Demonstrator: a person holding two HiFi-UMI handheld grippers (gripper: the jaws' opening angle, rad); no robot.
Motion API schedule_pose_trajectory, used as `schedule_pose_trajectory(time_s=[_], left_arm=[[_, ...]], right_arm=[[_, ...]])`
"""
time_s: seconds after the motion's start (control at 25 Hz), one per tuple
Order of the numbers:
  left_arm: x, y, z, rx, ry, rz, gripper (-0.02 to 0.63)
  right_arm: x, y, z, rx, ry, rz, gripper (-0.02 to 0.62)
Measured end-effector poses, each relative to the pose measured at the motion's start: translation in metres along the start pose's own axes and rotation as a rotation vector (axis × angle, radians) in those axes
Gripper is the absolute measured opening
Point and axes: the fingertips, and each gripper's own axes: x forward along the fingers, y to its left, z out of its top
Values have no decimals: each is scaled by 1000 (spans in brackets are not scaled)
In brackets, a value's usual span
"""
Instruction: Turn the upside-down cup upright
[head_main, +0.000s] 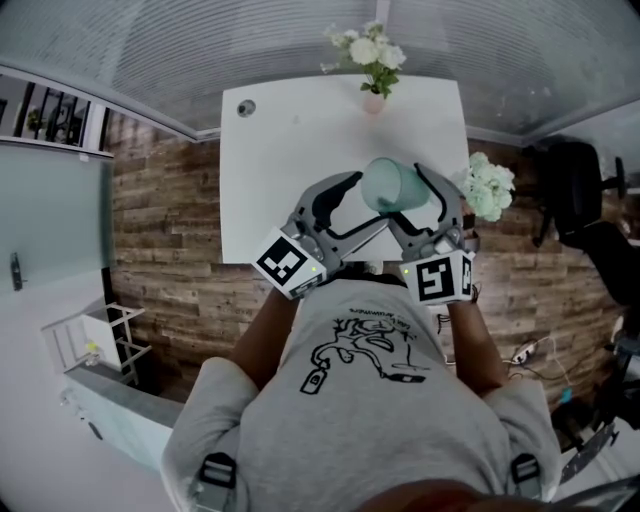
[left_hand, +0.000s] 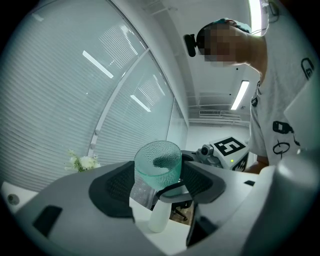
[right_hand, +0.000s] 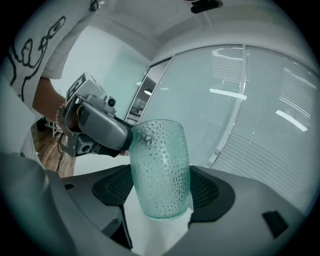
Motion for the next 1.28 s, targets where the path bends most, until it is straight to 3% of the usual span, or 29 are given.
schedule_pose_trajectory(time_s=[0.48, 1.28], left_arm=[[6, -6, 1, 3, -4, -23, 299], [10, -6, -31, 45, 102, -15, 299]], right_arm=[[-2, 10, 2, 360, -159, 76, 347], [4, 29, -30, 445, -124, 109, 347]])
